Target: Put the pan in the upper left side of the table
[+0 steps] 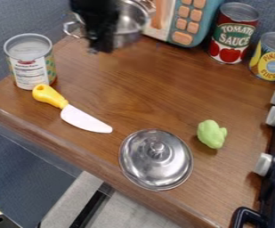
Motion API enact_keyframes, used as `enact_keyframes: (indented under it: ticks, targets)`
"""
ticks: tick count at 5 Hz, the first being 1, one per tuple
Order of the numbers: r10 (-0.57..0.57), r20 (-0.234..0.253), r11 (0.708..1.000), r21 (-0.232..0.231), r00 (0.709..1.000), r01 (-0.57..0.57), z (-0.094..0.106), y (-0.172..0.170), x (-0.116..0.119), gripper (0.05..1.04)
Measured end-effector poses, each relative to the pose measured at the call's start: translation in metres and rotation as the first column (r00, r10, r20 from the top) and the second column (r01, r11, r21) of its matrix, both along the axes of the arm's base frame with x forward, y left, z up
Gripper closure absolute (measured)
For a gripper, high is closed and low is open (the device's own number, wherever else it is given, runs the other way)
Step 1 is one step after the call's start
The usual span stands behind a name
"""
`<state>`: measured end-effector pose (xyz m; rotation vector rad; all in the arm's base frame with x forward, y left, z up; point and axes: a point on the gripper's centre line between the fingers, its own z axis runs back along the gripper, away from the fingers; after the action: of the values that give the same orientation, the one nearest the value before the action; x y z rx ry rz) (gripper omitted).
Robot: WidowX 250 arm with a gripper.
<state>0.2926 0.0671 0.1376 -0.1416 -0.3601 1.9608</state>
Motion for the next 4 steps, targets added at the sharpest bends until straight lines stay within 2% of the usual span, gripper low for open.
enact_keyframes:
  ticks: [2, 3, 4]
  targets:
    - [0.072, -0.098, 0.997, -0.011, 0.993, -0.073, -0.044, 0.048, 0.011, 1.01]
    - [0.094, -0.099, 0.995, -0.014, 0.991, -0.096, -0.047, 0.062, 0.019, 1.01]
    - [0.07, -0.095, 0.997, -0.022, 0.993, -0.073, -0.051, 0.072, 0.032, 1.01]
